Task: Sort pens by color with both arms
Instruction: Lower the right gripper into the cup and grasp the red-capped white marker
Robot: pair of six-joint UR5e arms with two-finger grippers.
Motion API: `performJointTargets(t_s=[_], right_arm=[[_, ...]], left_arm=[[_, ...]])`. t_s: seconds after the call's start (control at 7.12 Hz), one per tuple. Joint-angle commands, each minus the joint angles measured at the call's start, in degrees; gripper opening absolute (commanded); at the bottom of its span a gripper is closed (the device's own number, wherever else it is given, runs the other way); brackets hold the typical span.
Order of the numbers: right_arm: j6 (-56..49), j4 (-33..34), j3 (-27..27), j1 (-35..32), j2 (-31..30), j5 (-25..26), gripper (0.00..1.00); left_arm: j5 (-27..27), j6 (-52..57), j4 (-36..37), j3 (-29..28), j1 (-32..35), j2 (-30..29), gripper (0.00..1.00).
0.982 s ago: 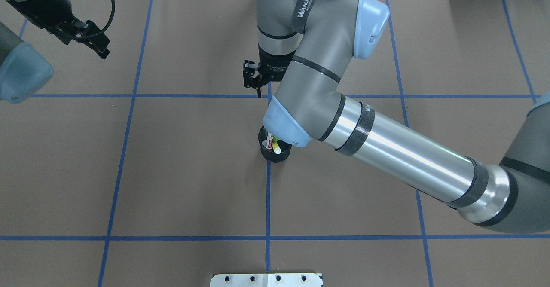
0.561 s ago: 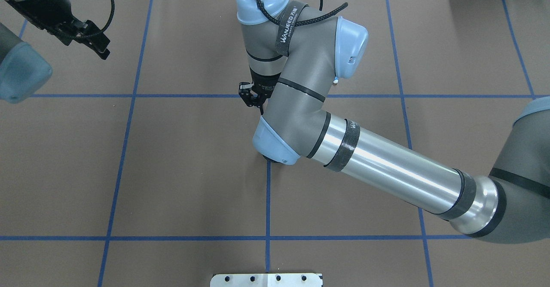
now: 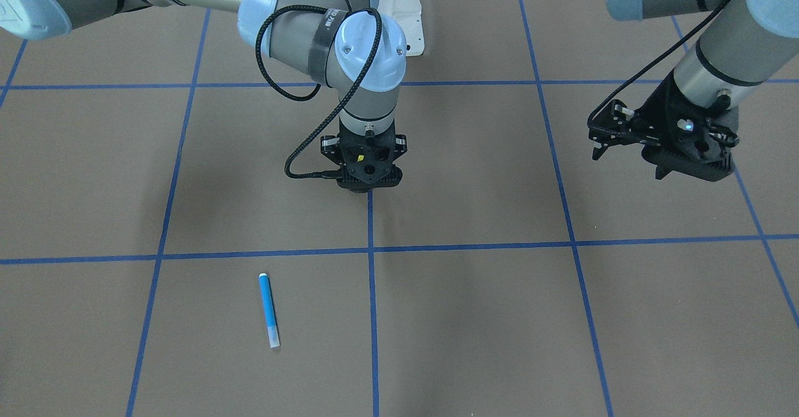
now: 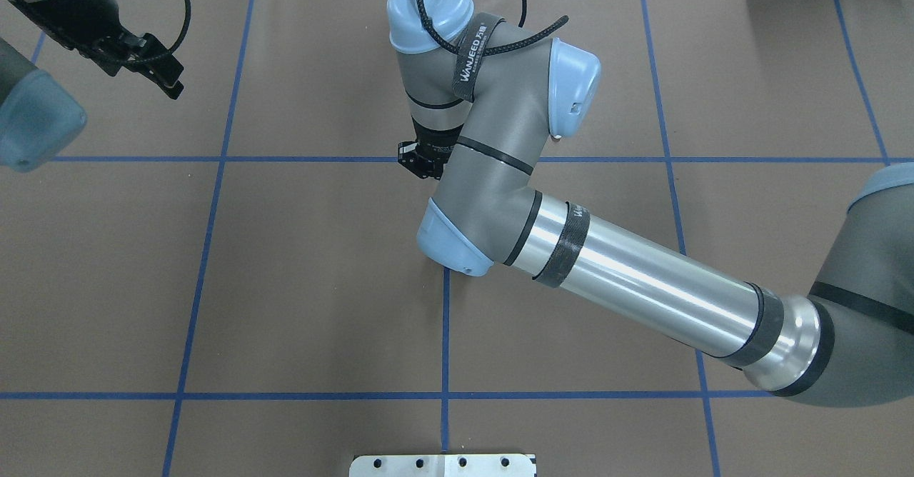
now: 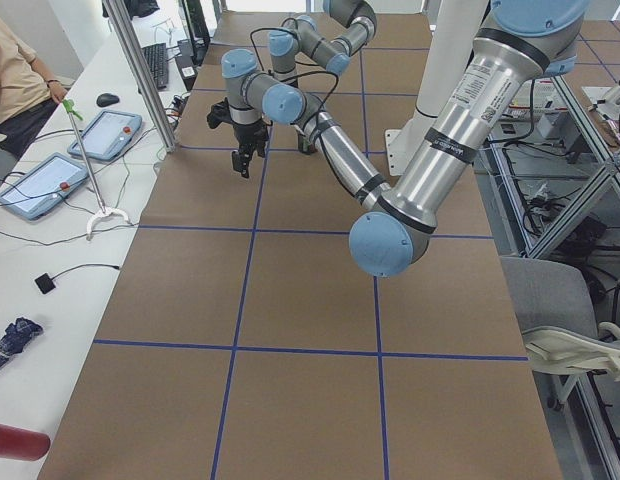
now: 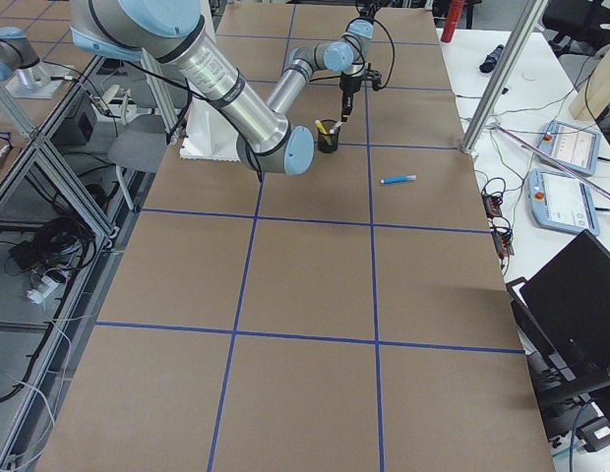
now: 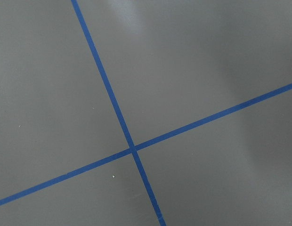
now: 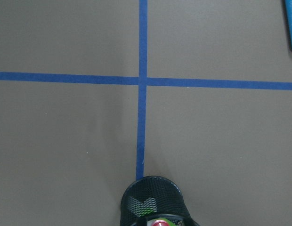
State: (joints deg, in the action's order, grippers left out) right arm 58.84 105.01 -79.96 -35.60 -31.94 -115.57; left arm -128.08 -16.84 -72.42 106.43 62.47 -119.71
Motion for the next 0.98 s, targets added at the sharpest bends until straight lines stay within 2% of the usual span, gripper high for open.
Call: performJointTargets(t_s=[0.0, 0.28, 0.56, 0.84], right_arm=[[0.0, -1.2, 0.7, 0.1, -0.1, -0.4, 0.40], [0.0, -1.1, 0.7, 0.1, -0.5, -0.4, 0.40], [0.0, -1.1, 0.7, 0.3, -0.6, -0.4, 0.36], [0.0, -1.1, 0.7, 0.5, -0.6, -0.4, 0.18]], left_arm=[[-0.1, -0.1, 0.0, 0.0, -0.1, 0.0, 0.99], [-0.1, -0.3, 0.0, 0.0, -0.1, 0.0, 0.99], [-0.1, -0.4, 0.0, 0.0, -0.1, 0.0, 0.99], [-0.1, -0.4, 0.0, 0.0, -0.1, 0.0, 0.99]])
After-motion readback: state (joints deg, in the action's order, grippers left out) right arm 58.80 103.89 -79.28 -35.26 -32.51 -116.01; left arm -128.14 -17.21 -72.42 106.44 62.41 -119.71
